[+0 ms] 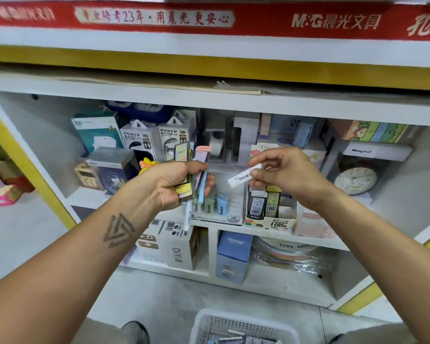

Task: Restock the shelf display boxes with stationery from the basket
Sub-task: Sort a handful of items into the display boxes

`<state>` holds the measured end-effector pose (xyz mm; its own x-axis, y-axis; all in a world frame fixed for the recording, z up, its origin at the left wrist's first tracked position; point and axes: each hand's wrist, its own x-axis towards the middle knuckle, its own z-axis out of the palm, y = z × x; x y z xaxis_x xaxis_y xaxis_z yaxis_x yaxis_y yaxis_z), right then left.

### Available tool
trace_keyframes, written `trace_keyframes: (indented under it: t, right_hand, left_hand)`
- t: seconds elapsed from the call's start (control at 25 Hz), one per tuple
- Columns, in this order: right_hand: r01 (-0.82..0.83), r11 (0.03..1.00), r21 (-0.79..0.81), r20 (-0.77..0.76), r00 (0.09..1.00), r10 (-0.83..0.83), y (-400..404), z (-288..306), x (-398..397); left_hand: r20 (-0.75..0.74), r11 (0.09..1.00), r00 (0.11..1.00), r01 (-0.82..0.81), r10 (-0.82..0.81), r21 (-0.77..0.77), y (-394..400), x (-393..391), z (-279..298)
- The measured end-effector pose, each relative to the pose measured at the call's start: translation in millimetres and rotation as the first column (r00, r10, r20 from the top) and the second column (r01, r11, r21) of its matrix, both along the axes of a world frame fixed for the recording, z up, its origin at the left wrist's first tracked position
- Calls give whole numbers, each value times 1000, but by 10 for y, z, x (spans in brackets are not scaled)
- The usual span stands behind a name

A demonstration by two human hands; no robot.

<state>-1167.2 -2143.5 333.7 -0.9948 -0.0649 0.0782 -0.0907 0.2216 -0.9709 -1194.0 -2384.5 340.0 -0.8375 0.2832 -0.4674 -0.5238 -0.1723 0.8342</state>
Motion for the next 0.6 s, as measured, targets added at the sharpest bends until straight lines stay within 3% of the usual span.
trace_keyframes:
  t: [0.28,0.44,0.6]
  right_hand:
    - [-33,998,-54,73,997,37,-238,-101,-152]
    - [-31,998,-57,23,999,33,-327,-102,-178]
    - [71,996,-50,-46,996,-73,-384,-77,-266]
  left_hand:
    - [93,999,996,4,-9,45,-161,28,-80]
    - [113,999,994,-3,-3,48,-198,39,-72]
    - [116,997,992,-53,47,55,-299,19,-33]
